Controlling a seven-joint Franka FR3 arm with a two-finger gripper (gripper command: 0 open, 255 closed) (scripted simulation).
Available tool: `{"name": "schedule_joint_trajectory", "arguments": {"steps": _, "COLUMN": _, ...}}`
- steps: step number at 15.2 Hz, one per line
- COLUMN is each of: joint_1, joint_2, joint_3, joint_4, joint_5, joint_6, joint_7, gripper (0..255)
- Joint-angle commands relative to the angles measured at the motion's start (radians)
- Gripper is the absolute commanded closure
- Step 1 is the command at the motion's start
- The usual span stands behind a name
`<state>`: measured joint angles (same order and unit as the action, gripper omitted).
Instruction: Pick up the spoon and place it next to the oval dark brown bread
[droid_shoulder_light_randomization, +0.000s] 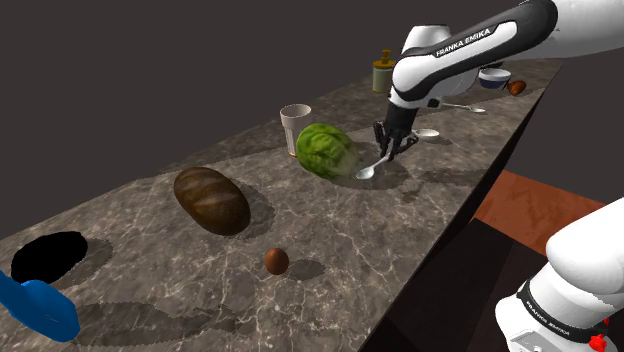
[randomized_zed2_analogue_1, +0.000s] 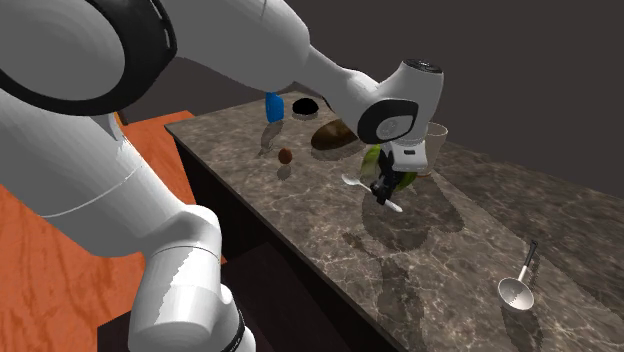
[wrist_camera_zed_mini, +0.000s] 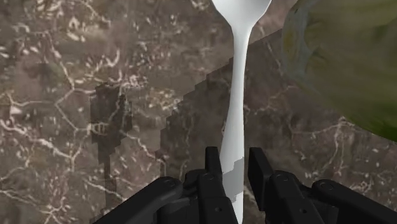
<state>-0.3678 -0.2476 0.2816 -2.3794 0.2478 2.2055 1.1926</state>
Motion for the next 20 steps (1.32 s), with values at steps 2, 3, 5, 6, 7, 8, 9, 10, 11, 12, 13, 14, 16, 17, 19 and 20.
{"name": "schedule_joint_trajectory", "arguments": {"steps": 2, "joint_1": -0.001, "joint_2": -0.018, "joint_3": -0.003, "joint_4": 0.023, "joint_5": -0.002, "joint_6": -0.041, "joint_7": 0.004, "gripper": 255}}
{"name": "schedule_joint_trajectory", "arguments": {"steps": 3, "joint_1": -0.001, "joint_2": -0.023, "joint_3": -0.004, "joint_4": 0.032, "joint_5": -0.003, "joint_6": -0.055, "joint_7": 0.006, "gripper": 255}}
{"name": "schedule_joint_trajectory", "arguments": {"steps": 5, "joint_1": -0.002, "joint_2": -0.033, "joint_3": -0.007, "joint_4": 0.050, "joint_5": -0.004, "joint_6": -0.083, "joint_7": 0.009, "gripper": 255}}
{"name": "schedule_joint_trajectory", "arguments": {"steps": 6, "joint_1": -0.002, "joint_2": -0.038, "joint_3": -0.008, "joint_4": 0.060, "joint_5": -0.005, "joint_6": -0.097, "joint_7": 0.010, "gripper": 255}}
{"name": "schedule_joint_trajectory", "arguments": {"steps": 7, "joint_1": -0.003, "joint_2": -0.042, "joint_3": -0.009, "joint_4": 0.069, "joint_5": -0.006, "joint_6": -0.111, "joint_7": 0.012, "gripper": 255}}
{"name": "schedule_joint_trajectory", "arguments": {"steps": 8, "joint_1": -0.003, "joint_2": -0.046, "joint_3": -0.011, "joint_4": 0.079, "joint_5": -0.007, "joint_6": -0.125, "joint_7": 0.013, "gripper": 255}}
{"name": "schedule_joint_trajectory", "arguments": {"steps": 9, "joint_1": -0.004, "joint_2": -0.050, "joint_3": -0.012, "joint_4": 0.089, "joint_5": -0.008, "joint_6": -0.139, "joint_7": 0.015, "gripper": 255}}
{"name": "schedule_joint_trajectory", "arguments": {"steps": 10, "joint_1": -0.004, "joint_2": -0.054, "joint_3": -0.013, "joint_4": 0.099, "joint_5": -0.009, "joint_6": -0.153, "joint_7": 0.016, "gripper": 255}}
{"name": "schedule_joint_trajectory", "arguments": {"steps": 11, "joint_1": -0.004, "joint_2": -0.058, "joint_3": -0.014, "joint_4": 0.110, "joint_5": -0.010, "joint_6": -0.167, "joint_7": 0.018, "gripper": 255}}
{"name": "schedule_joint_trajectory", "arguments": {"steps": 12, "joint_1": -0.005, "joint_2": -0.061, "joint_3": -0.015, "joint_4": 0.120, "joint_5": -0.011, "joint_6": -0.180, "joint_7": 0.020, "gripper": 255}}
{"name": "schedule_joint_trajectory", "arguments": {"steps": 13, "joint_1": -0.005, "joint_2": -0.062, "joint_3": -0.016, "joint_4": 0.124, "joint_5": -0.011, "joint_6": -0.185, "joint_7": 0.020, "gripper": 255}}
{"name": "schedule_joint_trajectory", "arguments": {"steps": 14, "joint_1": 0.004, "joint_2": -0.051, "joint_3": 0.002, "joint_4": 0.135, "joint_5": -0.011, "joint_6": -0.181, "joint_7": 0.046, "gripper": 255}}
{"name": "schedule_joint_trajectory", "arguments": {"steps": 16, "joint_1": 0.020, "joint_2": -0.026, "joint_3": 0.037, "joint_4": 0.160, "joint_5": -0.012, "joint_6": -0.172, "joint_7": 0.098, "gripper": 255}}
{"name": "schedule_joint_trajectory", "arguments": {"steps": 17, "joint_1": 0.028, "joint_2": -0.012, "joint_3": 0.055, "joint_4": 0.174, "joint_5": -0.014, "joint_6": -0.168, "joint_7": 0.125, "gripper": 255}}
{"name": "schedule_joint_trajectory", "arguments": {"steps": 19, "joint_1": 0.043, "joint_2": 0.020, "joint_3": 0.090, "joint_4": 0.206, "joint_5": -0.021, "joint_6": -0.160, "joint_7": 0.179, "gripper": 255}}
{"name": "schedule_joint_trajectory", "arguments": {"steps": 20, "joint_1": 0.051, "joint_2": 0.037, "joint_3": 0.107, "joint_4": 0.224, "joint_5": -0.027, "joint_6": -0.157, "joint_7": 0.207, "gripper": 255}}
